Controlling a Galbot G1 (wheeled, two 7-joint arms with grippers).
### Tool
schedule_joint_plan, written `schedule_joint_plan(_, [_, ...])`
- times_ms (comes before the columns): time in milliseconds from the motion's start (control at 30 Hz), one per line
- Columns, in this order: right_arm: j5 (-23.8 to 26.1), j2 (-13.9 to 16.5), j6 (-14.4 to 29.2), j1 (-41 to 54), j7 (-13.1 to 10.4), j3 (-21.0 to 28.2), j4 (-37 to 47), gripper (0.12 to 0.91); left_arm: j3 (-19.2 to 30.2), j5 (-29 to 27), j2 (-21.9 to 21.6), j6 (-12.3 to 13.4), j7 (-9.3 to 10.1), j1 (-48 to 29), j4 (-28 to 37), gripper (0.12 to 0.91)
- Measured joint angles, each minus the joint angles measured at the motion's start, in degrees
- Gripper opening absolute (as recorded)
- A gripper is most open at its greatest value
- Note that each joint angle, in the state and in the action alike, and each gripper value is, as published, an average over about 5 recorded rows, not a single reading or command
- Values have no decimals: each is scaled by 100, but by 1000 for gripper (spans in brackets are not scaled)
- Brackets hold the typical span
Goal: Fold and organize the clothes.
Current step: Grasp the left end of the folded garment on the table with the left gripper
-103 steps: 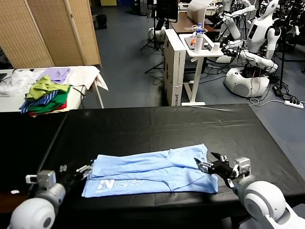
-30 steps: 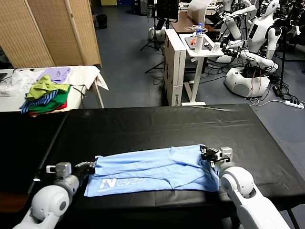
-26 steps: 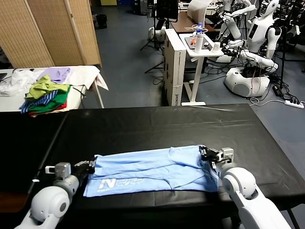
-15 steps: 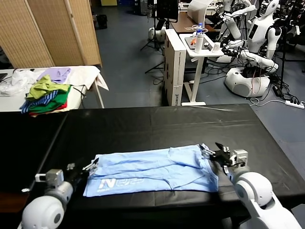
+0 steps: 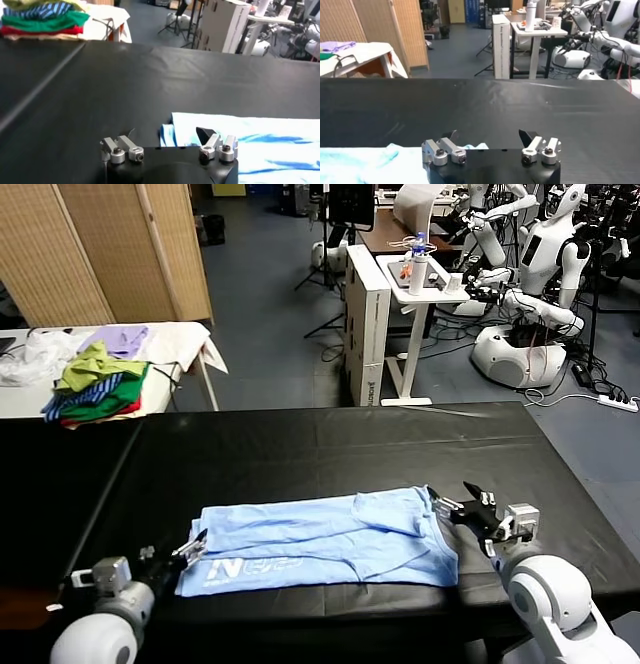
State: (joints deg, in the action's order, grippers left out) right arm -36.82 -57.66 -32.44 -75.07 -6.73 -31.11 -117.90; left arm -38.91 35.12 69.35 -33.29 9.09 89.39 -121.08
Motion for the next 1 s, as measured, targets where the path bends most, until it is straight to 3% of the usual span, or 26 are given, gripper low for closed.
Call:
schedule_joint_plan(467, [-1,-7,13,52,-3,70,-8,907,11,-402,547,156,-136,219,12,900])
schedule_joint_plan(700, [-2,-19,21,146,-8,156,10,907,39,-552,759,200,-161,319,-66,703])
schedule_joint_plan(900, [-18,-42,40,188,6,190,26,907,102,-659,871,225,-183,373,-85,600])
schedule_joint_plan(1000, [-38,-41,46,207,15,189,28,907,126,-651,905,227,-191,368,-58,496])
